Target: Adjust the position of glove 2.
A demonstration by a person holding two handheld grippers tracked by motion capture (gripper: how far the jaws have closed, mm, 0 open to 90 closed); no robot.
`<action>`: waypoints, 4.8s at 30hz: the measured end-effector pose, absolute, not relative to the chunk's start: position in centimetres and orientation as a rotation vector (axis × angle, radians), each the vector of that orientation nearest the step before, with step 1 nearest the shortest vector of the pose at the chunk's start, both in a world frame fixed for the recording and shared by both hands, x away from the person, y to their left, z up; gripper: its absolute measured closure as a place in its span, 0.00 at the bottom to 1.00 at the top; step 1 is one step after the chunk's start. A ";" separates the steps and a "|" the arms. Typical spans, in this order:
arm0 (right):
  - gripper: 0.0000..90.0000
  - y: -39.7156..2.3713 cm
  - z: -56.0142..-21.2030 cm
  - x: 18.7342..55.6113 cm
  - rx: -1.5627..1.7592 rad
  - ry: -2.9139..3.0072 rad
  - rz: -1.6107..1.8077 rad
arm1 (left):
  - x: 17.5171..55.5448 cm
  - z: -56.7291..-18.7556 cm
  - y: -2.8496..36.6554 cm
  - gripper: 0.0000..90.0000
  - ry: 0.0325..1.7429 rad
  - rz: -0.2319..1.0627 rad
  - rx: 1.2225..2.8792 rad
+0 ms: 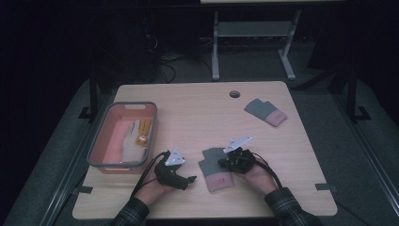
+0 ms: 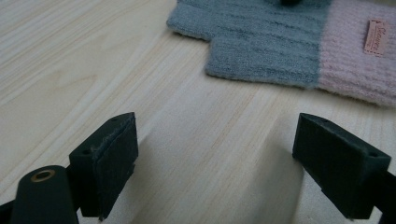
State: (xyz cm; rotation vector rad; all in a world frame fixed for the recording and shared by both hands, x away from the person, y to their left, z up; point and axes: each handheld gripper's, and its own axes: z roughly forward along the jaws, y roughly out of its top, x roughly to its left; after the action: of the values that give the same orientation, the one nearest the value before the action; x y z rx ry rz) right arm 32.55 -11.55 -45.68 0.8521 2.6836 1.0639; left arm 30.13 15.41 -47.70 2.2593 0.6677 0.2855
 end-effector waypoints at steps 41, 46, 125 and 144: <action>1.00 -27.3 -42.8 44.8 1.363 2.179 1.024 | 30.1 -47.7 15.4 0.15 0.668 0.282 2.260; 1.00 -29.4 -43.6 46.4 1.441 2.133 0.981 | 30.1 -47.7 15.4 0.15 0.663 0.281 2.262; 1.00 -23.6 -44.8 31.6 1.165 2.583 0.859 | 29.9 -47.7 15.4 0.15 0.655 0.281 2.258; 0.80 -25.4 -43.9 31.3 1.185 2.533 0.925 | 29.9 -47.7 15.4 0.15 0.653 0.279 2.260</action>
State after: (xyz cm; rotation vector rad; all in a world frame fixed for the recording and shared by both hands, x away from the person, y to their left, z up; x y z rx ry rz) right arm 31.31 -25.41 -43.86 1.1855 2.5329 0.9251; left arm 29.89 15.44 -47.74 2.2597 0.6526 0.2791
